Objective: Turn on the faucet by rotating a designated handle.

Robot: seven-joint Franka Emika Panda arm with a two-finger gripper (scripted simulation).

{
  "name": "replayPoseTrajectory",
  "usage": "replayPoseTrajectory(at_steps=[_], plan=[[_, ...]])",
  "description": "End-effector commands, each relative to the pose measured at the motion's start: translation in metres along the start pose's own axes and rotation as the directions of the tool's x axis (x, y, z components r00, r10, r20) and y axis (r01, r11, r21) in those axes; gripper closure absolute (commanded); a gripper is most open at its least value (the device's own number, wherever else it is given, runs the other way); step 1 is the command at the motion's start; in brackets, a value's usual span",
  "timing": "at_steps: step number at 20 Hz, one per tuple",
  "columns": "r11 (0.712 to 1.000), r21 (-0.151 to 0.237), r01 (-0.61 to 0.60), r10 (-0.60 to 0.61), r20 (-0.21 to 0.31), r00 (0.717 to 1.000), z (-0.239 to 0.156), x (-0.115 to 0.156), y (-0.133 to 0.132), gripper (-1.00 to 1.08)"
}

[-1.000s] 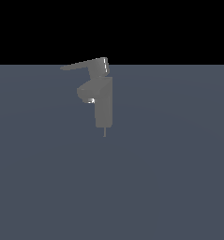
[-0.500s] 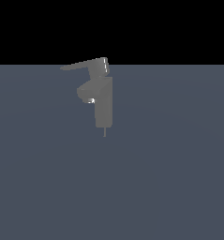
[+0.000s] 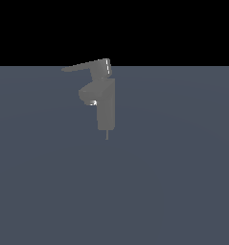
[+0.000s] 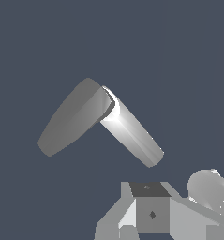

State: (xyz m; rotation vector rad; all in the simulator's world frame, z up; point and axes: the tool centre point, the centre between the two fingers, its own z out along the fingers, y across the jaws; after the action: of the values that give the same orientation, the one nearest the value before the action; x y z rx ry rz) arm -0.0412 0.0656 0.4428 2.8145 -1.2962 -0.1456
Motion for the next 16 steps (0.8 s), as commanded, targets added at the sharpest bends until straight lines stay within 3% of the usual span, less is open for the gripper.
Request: replayPoseTrajectory(at_steps=[1,8,16], plan=[[0.998,-0.004,-0.059,0.059,0.005,0.998,0.007,0.005,-0.014,1.08],[0.976,-0.019,-0.219,0.219,0.016,0.975,0.032,0.018,-0.052,1.08],[0.918,-0.041,-0.395,0.396,0.023,0.918,0.066,0.030,-0.093,1.08]])
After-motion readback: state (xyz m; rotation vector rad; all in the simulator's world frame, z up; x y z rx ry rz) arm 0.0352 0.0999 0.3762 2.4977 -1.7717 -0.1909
